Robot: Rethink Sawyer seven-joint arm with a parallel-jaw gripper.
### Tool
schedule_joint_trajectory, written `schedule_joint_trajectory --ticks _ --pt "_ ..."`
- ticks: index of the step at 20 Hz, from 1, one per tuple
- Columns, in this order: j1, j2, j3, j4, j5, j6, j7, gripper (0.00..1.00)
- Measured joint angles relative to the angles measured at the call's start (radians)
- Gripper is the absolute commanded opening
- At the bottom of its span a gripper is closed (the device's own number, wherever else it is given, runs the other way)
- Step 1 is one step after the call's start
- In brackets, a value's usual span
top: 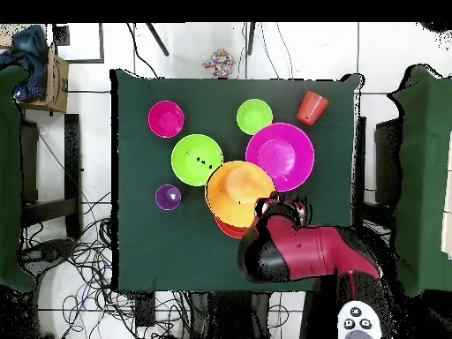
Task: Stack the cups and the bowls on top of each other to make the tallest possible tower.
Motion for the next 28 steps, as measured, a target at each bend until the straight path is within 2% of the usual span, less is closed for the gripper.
schedule_joint_trajectory --ticks 3,5,6,8,9,12,13,17,19,23,28 --pt "0.01 0.007 -0.003 0.004 -0.041 -0.016 0.0 1.0" --pt "0.056 0.024 -0.027 0.001 -0.08 -0.043 0.0 1.0" --pt "0.099 0.042 -0.054 -0.007 -0.096 -0.065 0.0 1.0" --pt "0.151 0.067 -0.09 -0.02 -0.106 -0.091 0.0 1.0" --pt "0.2 0.092 -0.123 -0.032 -0.11 -0.118 0.0 1.0" --pt "0.286 0.143 -0.182 -0.057 -0.108 -0.171 0.0 1.0" --pt "0.344 0.184 -0.223 -0.075 -0.104 -0.216 0.0 1.0" --pt "0.42 0.257 -0.289 -0.103 -0.081 -0.3 0.0 1.0" --pt "0.455 0.313 -0.343 -0.118 -0.042 -0.376 0.0 1.0" --pt "0.455 0.355 -0.384 -0.123 -0.026 -0.455 0.0 1.0" --pt "0.41 0.377 -0.411 -0.123 -0.035 -0.496 0.0 1.0"
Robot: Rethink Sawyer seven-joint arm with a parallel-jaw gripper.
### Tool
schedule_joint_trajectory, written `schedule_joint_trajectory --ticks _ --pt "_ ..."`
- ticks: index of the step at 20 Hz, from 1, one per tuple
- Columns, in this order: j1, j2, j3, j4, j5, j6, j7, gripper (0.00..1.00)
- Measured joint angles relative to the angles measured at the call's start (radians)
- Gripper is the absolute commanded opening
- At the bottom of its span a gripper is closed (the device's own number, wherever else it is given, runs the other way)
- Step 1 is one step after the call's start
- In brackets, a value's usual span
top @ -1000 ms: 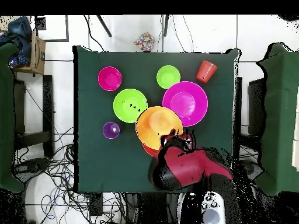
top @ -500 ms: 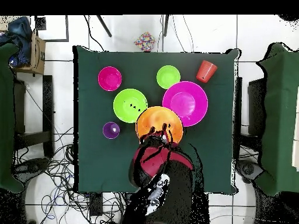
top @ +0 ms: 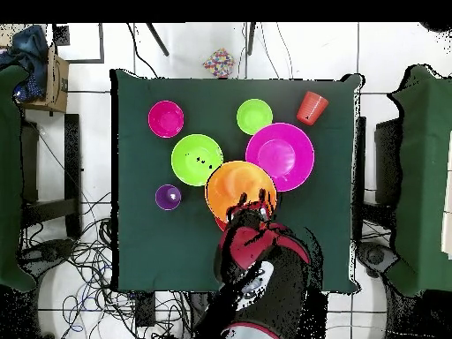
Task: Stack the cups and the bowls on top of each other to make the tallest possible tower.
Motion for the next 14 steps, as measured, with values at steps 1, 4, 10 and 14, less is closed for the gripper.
schedule_joint_trajectory --ticks 1,4,10,14 --pt "-0.006 -0.003 0.002 0.0 -0.003 0.002 0.0 1.0" --pt "-0.058 -0.039 0.037 0.003 -0.034 0.028 0.0 1.0" --pt "-0.181 -0.151 0.152 0.033 -0.068 0.118 0.0 1.0" --pt "-0.298 -0.248 0.268 0.073 -0.069 0.213 0.0 1.0"
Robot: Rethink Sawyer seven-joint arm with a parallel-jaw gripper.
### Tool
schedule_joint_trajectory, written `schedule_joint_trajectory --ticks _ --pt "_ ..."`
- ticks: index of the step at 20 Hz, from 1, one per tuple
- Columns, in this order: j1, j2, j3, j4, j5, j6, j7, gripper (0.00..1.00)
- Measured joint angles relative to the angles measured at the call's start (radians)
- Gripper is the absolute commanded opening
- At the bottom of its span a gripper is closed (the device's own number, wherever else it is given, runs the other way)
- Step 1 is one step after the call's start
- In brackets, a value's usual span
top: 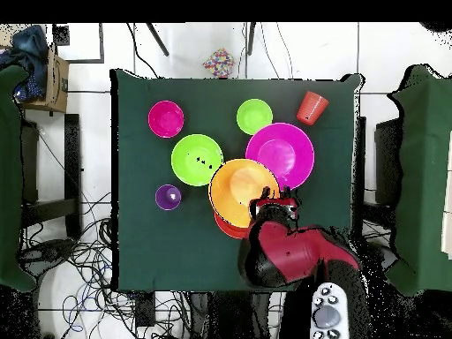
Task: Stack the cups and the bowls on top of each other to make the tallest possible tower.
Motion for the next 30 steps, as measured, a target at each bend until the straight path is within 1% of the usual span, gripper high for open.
schedule_joint_trajectory --ticks 3,7,10,14,19,21,23,26,27,28,30 --pt "-0.05 -0.05 0.056 0.02 0.0 0.052 0.0 1.0" --pt "-0.069 -0.097 0.101 0.038 0.0 0.083 0.0 1.0" --pt "-0.061 -0.113 0.121 0.042 0.0 0.085 0.0 1.0" --pt "-0.036 -0.113 0.12 0.041 0.0 0.085 0.0 1.0" --pt "0.039 -0.078 0.079 0.024 -0.007 0.084 0.0 1.0" --pt "0.088 -0.045 0.035 0.008 -0.007 0.071 0.0 1.0" --pt "0.135 -0.005 -0.014 -0.01 -0.007 0.038 0.0 1.0" --pt "0.178 0.042 -0.068 -0.027 -0.007 -0.013 0.0 1.0" --pt "0.187 0.055 -0.081 -0.031 -0.007 -0.03 0.0 1.0" --pt "0.202 0.086 -0.11 -0.039 -0.006 -0.071 0.0 1.0" --pt "0.205 0.1 -0.124 -0.041 -0.006 -0.089 0.0 1.0"
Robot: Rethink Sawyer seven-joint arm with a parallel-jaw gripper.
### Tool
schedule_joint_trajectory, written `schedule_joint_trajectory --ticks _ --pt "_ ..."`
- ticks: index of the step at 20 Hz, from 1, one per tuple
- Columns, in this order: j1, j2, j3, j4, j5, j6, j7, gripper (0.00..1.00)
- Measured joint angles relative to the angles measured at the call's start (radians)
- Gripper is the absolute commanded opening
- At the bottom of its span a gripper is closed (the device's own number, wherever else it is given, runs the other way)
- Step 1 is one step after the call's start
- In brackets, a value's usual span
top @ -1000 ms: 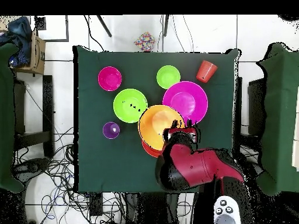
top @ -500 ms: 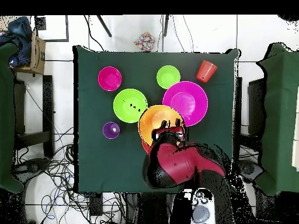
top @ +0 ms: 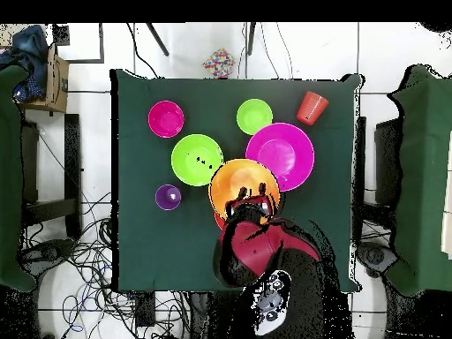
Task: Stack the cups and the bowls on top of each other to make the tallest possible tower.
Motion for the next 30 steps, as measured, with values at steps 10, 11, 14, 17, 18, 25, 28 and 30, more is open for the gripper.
schedule_joint_trajectory --ticks 10,11,14,17,18,25,28,30 --pt "-0.014 0.047 -0.051 -0.001 -0.008 -0.046 0.0 1.0" --pt "-0.024 0.041 -0.046 0.0 -0.014 -0.046 0.0 1.0" --pt "-0.061 0.015 -0.018 0.003 -0.032 -0.037 0.0 1.0" --pt "-0.102 -0.017 0.02 0.01 -0.043 -0.019 0.0 1.0" --pt "-0.14 -0.048 0.056 0.018 -0.043 0.0 0.0 1.0" --pt "-0.219 -0.128 0.14 0.038 -0.044 0.068 0.0 1.0" --pt "-0.219 -0.143 0.15 0.039 -0.044 0.072 0.0 1.0" --pt "-0.217 -0.147 0.152 0.04 -0.044 0.072 0.0 1.0"
